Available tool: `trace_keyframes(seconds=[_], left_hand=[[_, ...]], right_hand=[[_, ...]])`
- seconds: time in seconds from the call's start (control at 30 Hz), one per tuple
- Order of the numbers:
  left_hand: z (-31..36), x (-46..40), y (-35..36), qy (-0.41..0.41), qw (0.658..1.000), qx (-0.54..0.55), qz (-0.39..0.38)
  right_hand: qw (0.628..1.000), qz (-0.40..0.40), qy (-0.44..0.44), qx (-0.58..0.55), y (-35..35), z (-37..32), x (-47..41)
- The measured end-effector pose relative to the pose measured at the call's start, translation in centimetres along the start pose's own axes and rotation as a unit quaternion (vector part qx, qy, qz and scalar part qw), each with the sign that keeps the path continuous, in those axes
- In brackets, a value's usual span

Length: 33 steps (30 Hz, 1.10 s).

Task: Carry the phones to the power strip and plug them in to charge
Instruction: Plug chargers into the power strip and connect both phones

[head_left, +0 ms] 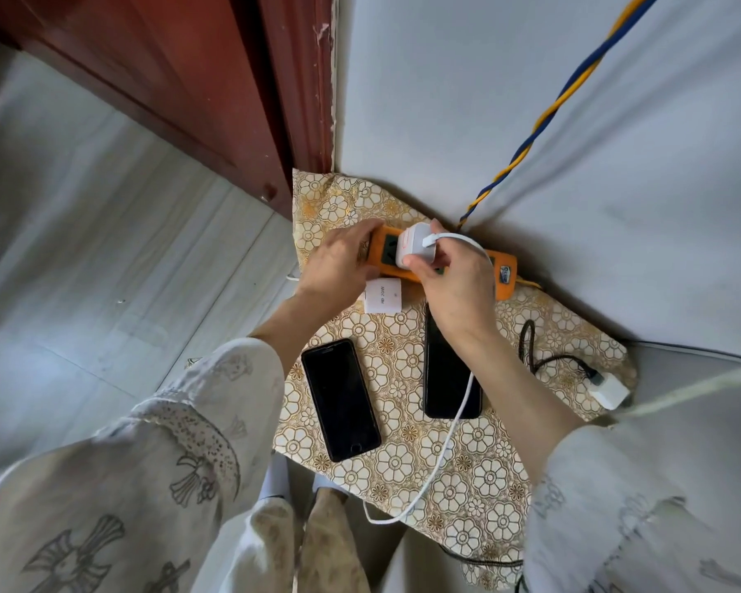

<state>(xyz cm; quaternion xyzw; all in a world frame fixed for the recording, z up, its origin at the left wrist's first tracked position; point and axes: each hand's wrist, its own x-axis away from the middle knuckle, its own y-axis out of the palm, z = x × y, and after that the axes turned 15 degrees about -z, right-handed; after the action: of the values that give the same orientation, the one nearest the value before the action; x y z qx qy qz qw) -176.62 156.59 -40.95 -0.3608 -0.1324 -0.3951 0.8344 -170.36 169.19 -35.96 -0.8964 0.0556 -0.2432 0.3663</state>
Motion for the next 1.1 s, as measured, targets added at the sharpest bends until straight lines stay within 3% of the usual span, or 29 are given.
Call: trace_keyframes(seconds=[0.3,1.1], left_hand=[[0.2,-0.3,-0.3,-0.026,0.999,0.04,-0.002],[0.4,-0.6,-0.3,-0.059,0.996,0.064,-0.015]], right_hand=[[0.998,0.0,-0.03,0.059,0.0,-0.6,-0.5],[0.986,-0.062,0.005,0.152,-0.9,-1.2,-1.2]])
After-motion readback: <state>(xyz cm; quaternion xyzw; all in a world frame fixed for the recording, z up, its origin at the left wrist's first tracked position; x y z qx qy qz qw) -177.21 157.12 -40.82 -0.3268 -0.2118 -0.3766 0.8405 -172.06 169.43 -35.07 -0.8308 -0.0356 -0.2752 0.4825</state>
